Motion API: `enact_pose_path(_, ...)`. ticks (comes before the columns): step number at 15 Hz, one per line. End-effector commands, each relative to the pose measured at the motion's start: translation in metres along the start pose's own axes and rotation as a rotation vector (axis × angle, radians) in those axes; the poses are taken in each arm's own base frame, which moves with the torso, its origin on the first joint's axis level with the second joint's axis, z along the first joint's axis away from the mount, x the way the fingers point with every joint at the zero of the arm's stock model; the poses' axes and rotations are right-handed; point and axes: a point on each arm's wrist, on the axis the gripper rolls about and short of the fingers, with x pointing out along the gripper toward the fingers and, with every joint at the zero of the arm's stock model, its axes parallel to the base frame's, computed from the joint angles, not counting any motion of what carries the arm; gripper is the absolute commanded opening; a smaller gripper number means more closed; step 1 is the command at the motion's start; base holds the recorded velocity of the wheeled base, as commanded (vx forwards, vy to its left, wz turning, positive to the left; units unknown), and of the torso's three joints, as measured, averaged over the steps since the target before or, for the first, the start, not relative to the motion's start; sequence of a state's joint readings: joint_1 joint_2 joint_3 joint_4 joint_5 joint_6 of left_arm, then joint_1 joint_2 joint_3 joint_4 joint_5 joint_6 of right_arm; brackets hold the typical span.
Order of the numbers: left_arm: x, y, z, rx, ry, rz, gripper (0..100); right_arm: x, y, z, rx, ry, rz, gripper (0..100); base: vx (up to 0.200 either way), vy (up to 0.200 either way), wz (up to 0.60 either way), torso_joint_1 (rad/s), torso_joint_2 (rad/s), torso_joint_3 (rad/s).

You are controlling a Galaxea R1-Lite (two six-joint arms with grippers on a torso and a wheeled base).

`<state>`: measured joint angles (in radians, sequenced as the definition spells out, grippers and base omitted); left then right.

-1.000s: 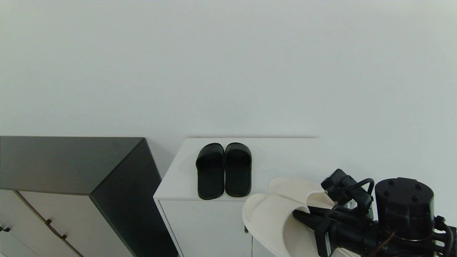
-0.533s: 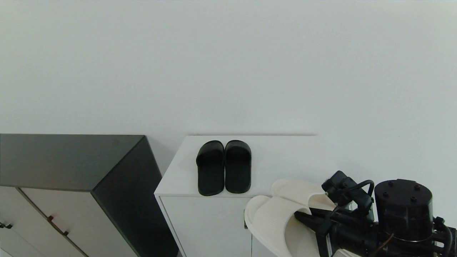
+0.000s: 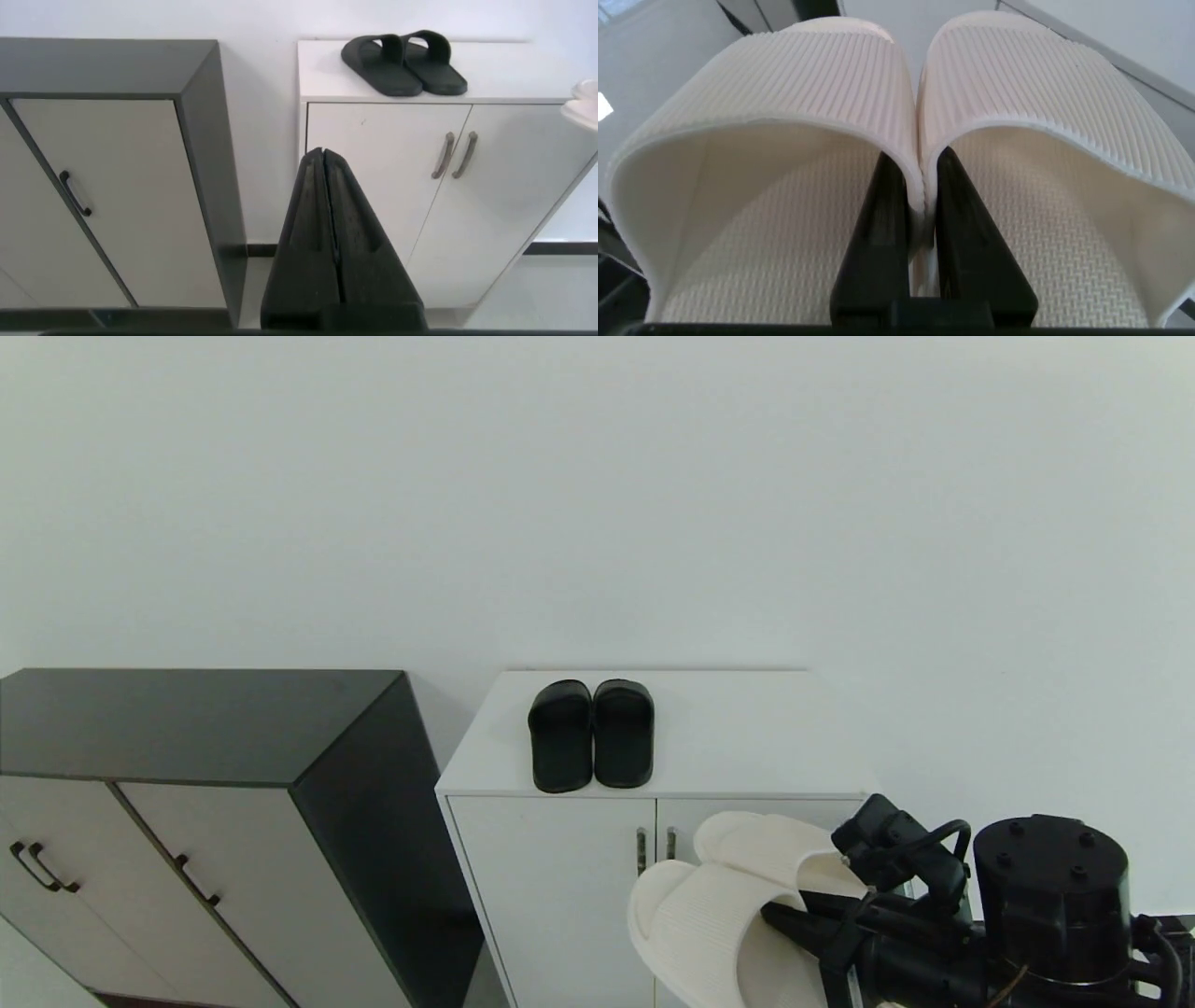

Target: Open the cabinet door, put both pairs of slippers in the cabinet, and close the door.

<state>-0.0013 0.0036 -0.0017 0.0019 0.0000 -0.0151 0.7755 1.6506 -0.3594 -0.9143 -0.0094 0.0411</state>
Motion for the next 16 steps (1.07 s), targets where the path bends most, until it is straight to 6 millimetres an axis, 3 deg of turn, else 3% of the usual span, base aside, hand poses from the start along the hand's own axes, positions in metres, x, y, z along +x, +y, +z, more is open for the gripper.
enact_pose_path(1, 0.000, 0.000, 0.000, 0.000, 0.001, 0.001, 0, 0.001, 0.001, -0.003, -0.006, 0.013, 0.002, 0, 0.000, 0.000, 0.00, 0.000, 0.00, 0.000)
enact_pose_path(16, 0.000, 0.000, 0.000, 0.006, -0.001, 0.009, 0, 0.001, 0.009, -0.013, -0.026, 0.026, 0.034, 0, 0.000, 0.000, 0.00, -0.004, 0.01, 0.005)
